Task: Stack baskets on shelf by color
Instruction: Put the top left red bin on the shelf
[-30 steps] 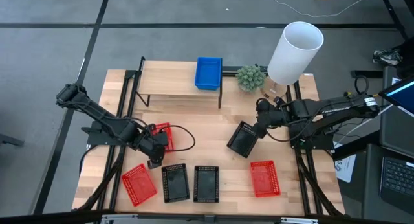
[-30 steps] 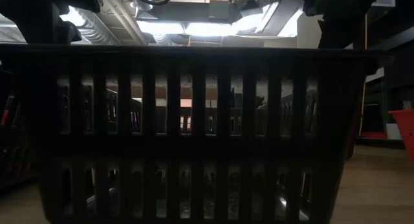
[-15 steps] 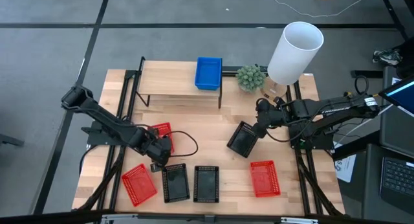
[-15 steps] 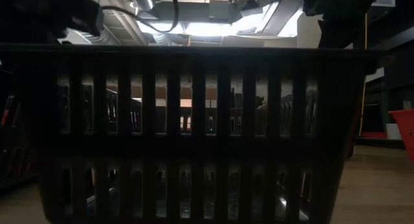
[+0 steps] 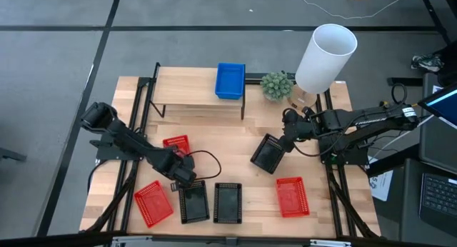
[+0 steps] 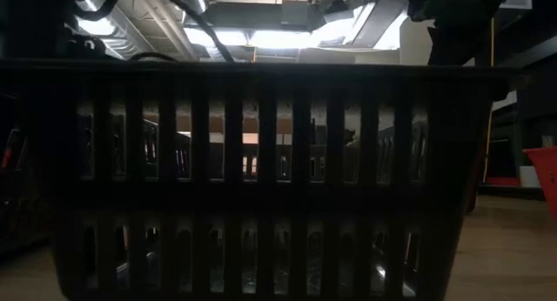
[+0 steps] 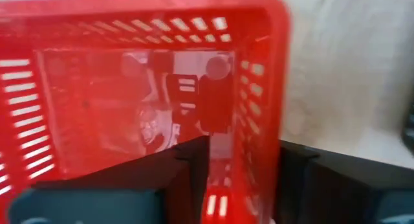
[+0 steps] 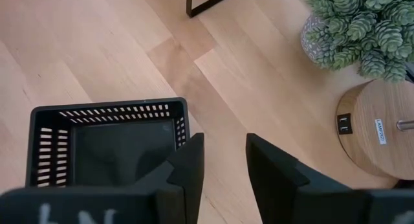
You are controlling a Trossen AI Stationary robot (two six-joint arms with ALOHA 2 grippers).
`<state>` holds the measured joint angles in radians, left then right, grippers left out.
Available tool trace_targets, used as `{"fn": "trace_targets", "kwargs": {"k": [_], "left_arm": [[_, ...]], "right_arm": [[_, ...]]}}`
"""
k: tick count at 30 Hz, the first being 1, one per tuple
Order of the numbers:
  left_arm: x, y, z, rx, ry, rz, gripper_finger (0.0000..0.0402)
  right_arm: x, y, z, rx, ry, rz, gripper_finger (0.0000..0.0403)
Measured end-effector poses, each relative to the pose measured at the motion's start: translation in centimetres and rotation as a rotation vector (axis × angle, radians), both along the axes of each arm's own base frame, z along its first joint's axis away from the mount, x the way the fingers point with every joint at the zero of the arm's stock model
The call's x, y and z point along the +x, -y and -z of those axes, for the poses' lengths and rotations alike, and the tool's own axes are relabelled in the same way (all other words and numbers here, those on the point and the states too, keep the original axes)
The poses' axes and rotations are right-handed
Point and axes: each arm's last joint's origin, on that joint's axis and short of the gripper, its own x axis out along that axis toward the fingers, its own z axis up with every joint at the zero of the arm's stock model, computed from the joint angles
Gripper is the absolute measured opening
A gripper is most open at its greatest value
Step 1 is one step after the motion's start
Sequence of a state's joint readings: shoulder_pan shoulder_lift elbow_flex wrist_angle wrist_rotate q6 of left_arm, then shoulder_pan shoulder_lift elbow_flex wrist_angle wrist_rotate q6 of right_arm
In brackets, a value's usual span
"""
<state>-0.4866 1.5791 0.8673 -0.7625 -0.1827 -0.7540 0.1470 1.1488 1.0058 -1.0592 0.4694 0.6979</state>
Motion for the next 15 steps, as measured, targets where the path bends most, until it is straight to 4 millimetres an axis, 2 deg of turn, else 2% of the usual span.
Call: {"fn": "trace_targets", "kwargs": {"k": [4,10,15], "left_arm": [[0.0,0.1,-1.5,-0.017,-0.035,0.005,0.0017],[-0.3,0.3,-8.2,0.067,-0.007,0.043,0.0002],[-1.2,-1.9,-15.3,0.322,0.130,0.092,0.0001]], "right_arm": [[0.0,0.0,0.0,0.000,0.000,0.000,0.0115],[0.0,0.0,0.0,0.000,0.001,0.000,0.0115],[0.0,0.0,0.0,0.000,0.002,0.000,0.0115]]}}
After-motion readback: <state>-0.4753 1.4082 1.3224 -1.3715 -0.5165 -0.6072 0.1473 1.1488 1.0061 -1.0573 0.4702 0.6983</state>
